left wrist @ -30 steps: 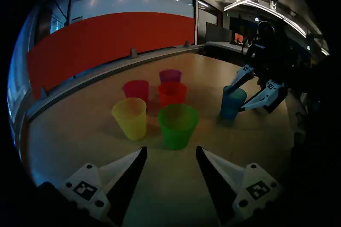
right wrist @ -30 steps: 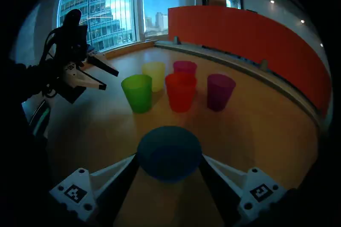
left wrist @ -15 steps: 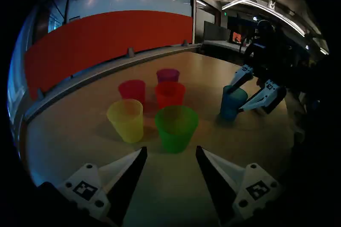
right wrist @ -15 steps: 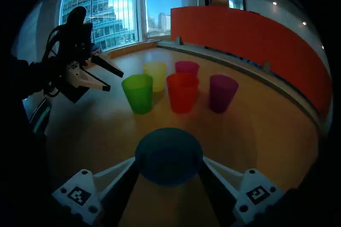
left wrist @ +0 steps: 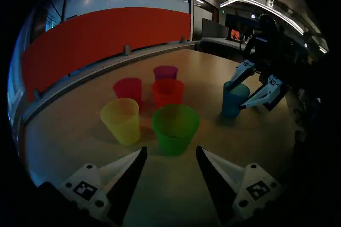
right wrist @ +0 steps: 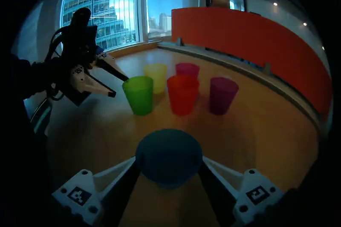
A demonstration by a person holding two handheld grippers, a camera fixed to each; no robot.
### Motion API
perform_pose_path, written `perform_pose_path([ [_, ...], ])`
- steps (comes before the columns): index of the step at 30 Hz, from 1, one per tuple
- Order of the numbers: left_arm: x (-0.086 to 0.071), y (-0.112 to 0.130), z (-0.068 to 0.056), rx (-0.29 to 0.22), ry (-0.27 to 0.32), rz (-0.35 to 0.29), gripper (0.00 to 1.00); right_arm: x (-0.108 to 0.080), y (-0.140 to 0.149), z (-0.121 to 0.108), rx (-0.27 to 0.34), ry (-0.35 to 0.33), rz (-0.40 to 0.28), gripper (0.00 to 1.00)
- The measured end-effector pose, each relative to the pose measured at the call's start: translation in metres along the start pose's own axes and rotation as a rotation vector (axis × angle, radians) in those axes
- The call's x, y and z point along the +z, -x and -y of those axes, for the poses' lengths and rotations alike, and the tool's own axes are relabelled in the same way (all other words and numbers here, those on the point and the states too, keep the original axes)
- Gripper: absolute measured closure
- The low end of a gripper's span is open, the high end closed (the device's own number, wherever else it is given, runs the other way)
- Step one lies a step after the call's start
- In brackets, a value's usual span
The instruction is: Pour water
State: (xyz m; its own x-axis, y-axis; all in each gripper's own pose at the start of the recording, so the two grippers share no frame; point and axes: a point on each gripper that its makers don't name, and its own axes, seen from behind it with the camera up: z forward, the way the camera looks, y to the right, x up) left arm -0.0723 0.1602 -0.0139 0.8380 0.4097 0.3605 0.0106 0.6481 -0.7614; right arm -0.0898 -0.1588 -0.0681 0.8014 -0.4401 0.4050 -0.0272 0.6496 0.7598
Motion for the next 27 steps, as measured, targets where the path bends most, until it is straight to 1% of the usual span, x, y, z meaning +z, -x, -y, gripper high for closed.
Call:
perform_pose_path([
  [14, 0.025, 0.001, -0.004, 0.017, 0.016, 0.037, 0.16, -0.006, -0.017, -0.004, -0.018, 0.008, -0.027, 0.1],
  [20, 0.038, -0.003, -0.006, 0.025, 0.027, 0.05, 0.16, -0.007, -0.019, -0.005, -0.021, 0.01, -0.031, 0.1],
  [27, 0.048, -0.006, -0.009, 0.021, 0.04, 0.054, 0.15, -0.008, -0.017, -0.005, -0.021, 0.008, -0.03, 0.1],
])
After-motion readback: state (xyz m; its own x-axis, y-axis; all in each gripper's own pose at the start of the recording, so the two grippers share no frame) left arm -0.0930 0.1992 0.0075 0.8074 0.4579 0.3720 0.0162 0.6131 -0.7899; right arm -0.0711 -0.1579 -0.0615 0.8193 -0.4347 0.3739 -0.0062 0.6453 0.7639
